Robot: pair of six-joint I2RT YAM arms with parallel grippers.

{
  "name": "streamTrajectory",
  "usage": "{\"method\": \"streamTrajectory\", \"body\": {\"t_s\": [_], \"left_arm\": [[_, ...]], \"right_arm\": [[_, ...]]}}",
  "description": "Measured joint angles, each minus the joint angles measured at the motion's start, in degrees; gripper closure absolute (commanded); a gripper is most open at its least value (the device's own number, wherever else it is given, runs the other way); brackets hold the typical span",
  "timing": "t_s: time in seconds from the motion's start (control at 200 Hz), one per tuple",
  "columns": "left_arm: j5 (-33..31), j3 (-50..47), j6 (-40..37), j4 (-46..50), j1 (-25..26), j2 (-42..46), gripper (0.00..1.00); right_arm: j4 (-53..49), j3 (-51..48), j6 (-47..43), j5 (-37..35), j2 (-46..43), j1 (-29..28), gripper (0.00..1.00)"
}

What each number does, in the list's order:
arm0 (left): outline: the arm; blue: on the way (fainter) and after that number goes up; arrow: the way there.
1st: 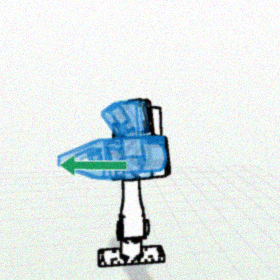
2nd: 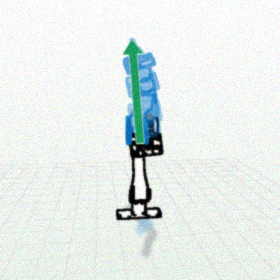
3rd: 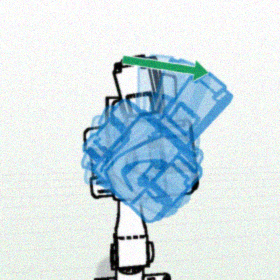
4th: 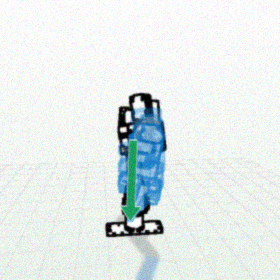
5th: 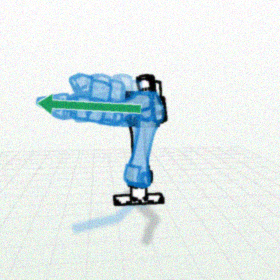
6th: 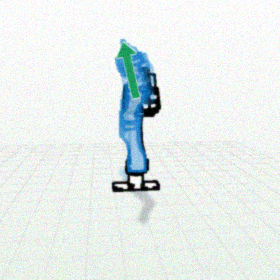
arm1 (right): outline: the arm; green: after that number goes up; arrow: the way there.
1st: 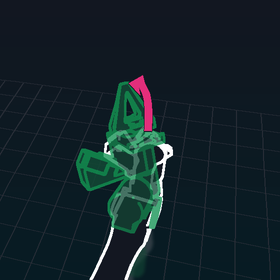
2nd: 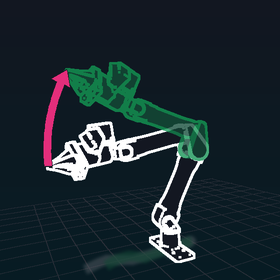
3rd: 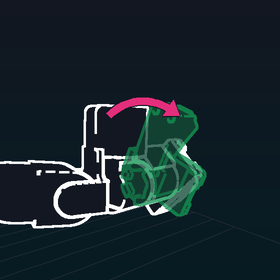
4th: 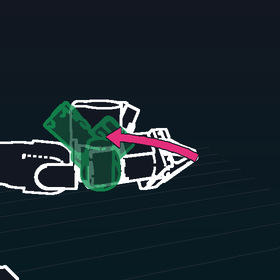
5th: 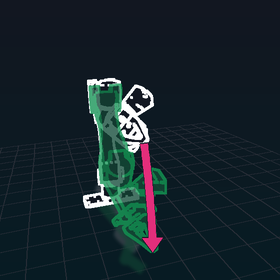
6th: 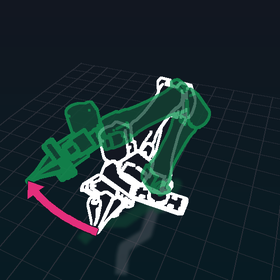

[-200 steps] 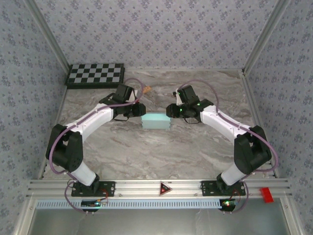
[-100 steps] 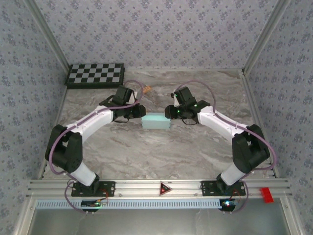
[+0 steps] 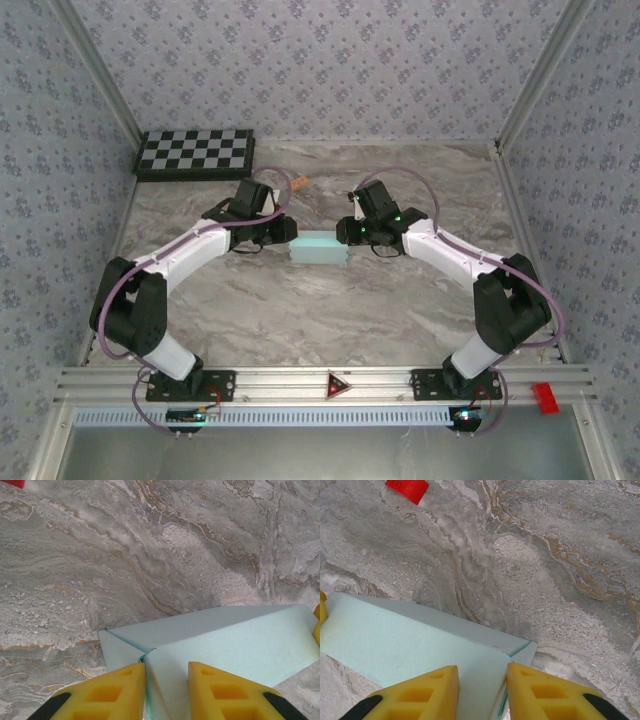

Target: Fold the paper box

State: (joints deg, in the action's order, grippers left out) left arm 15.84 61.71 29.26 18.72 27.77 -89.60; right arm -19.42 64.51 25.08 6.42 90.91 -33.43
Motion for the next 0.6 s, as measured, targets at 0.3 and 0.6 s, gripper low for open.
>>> {"method": "streamTrajectory", "body": {"t_s": [0.3, 0.6], "left_arm": [[-0.26, -1.22, 0.02, -1.31, 0.09, 0.59, 0.71], [-0.68, -1.31, -0.02, -1.4, 0.15, 0.7, 0.69]], "right_arm": [[0.17, -0.15, 0.0, -1.97, 0.02, -0.87, 0.69], [-0.09, 0.07, -0.02, -2.84, 0.0, -1.11, 0.69]]}}
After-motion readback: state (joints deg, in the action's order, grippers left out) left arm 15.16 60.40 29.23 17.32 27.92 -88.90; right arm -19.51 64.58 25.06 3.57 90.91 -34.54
